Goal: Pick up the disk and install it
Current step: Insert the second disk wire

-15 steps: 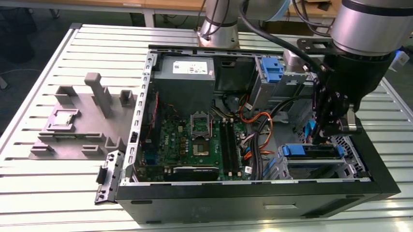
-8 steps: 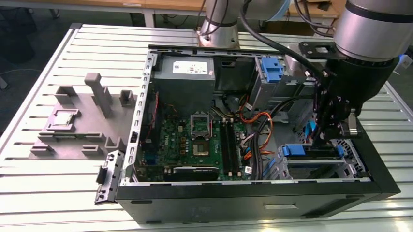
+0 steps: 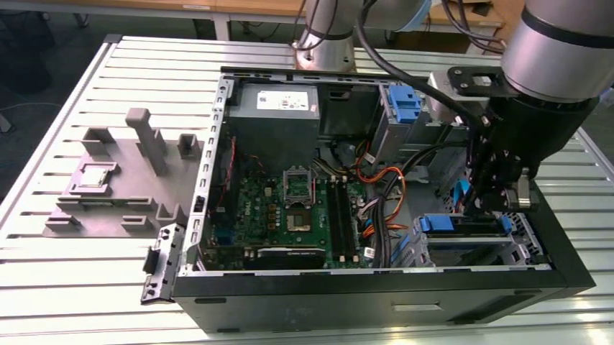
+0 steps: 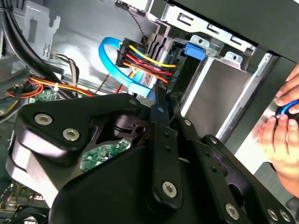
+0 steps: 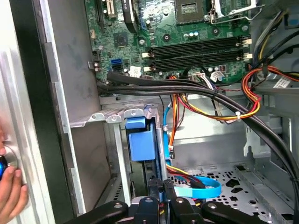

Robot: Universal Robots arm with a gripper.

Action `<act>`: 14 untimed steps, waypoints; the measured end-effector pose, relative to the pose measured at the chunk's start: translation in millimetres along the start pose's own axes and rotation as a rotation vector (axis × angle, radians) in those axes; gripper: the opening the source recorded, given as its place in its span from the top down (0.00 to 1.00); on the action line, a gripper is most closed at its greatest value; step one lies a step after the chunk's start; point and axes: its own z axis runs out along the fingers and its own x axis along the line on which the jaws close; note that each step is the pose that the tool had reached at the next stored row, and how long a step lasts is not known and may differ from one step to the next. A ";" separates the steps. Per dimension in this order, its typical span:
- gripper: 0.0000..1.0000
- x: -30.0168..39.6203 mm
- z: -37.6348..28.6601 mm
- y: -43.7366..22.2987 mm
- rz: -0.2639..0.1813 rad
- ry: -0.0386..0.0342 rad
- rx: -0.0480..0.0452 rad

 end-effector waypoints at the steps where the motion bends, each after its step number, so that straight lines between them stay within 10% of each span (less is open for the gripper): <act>1: 0.84 1.5 0.1 -0.2 0.000 -0.0007 -0.0001; 14: 0.84 12.3 1.1 -1.2 -0.006 -0.0251 0.0015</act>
